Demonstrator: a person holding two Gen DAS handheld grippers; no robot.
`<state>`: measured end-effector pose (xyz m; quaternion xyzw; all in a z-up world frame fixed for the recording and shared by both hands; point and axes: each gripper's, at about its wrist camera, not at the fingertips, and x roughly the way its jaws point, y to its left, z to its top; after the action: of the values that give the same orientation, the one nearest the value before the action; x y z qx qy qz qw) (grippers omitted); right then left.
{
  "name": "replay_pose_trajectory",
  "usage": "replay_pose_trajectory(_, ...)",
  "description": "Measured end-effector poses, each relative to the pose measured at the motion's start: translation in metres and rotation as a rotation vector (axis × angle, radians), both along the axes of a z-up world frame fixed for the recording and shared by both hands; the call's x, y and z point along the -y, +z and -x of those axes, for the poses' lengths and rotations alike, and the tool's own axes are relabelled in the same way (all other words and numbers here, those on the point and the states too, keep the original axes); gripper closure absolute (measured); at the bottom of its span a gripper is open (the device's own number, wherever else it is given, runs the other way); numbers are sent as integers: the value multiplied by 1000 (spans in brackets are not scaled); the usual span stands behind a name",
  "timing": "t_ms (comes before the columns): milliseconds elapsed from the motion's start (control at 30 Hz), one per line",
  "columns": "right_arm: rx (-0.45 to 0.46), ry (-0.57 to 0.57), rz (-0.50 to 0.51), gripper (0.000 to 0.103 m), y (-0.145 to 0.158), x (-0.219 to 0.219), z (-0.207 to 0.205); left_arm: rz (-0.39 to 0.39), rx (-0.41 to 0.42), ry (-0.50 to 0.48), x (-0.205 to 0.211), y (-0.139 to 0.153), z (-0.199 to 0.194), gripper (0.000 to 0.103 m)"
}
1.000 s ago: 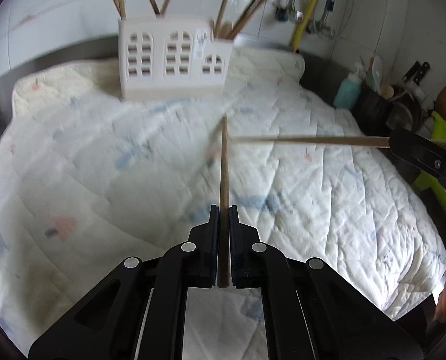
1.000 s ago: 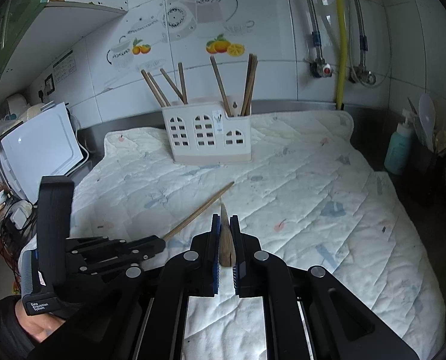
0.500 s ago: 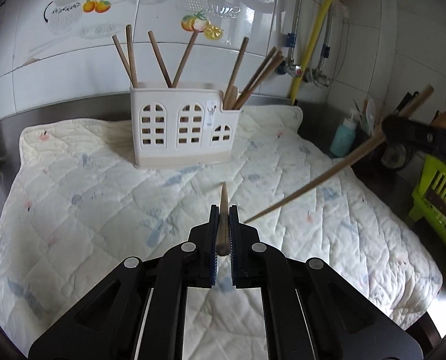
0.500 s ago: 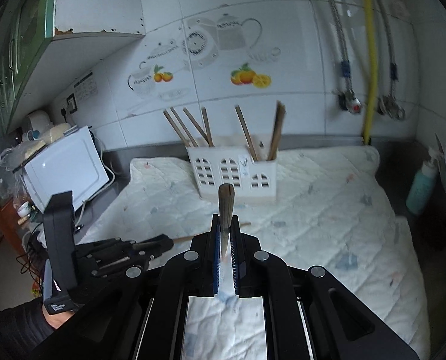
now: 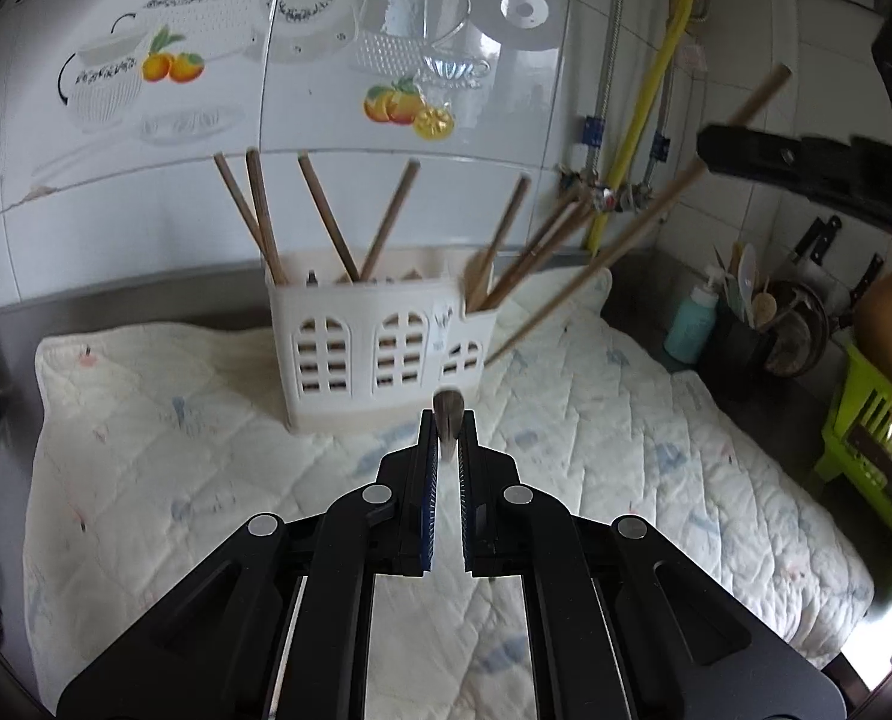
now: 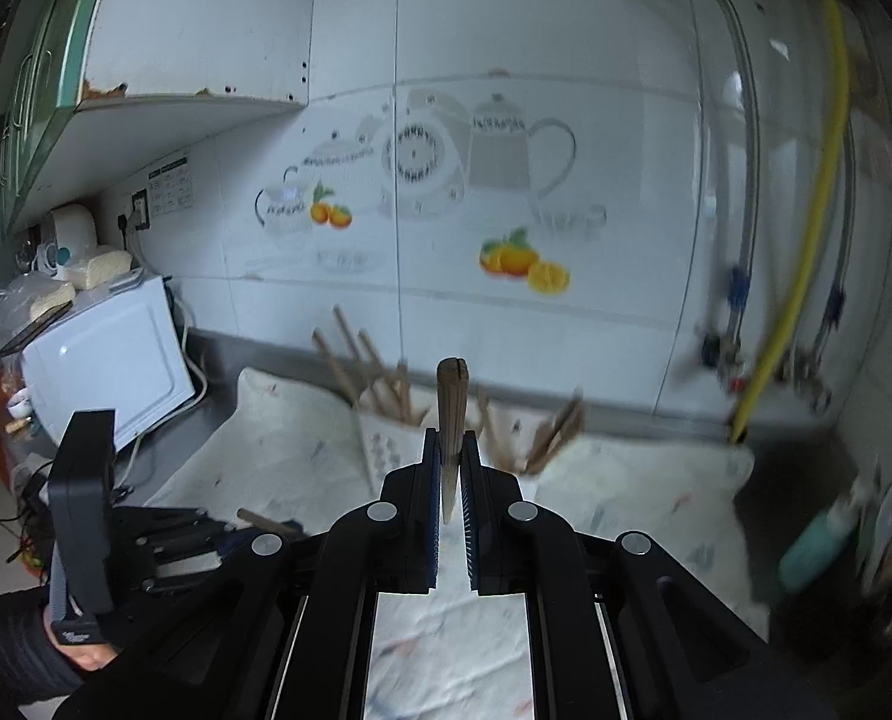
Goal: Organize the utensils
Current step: 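Lift both chopsticks and lower them into the beige holder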
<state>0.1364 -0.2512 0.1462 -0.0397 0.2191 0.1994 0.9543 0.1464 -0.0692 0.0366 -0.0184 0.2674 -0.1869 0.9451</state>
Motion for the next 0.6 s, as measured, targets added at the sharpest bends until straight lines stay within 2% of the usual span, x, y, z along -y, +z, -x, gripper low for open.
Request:
replay_pose_trajectory(300,37,-53,114,97,22,-9,-35,-36,35,-25,4,31,-20,98)
replay_pose_trajectory(433,43,-60,124,97,25,-6,-41,-49,65,-35,11,46,-23,98)
replay_pose_trajectory(600,43,-66,122,97,28,-2,-55,-47,135,-35,19,79,-27,98)
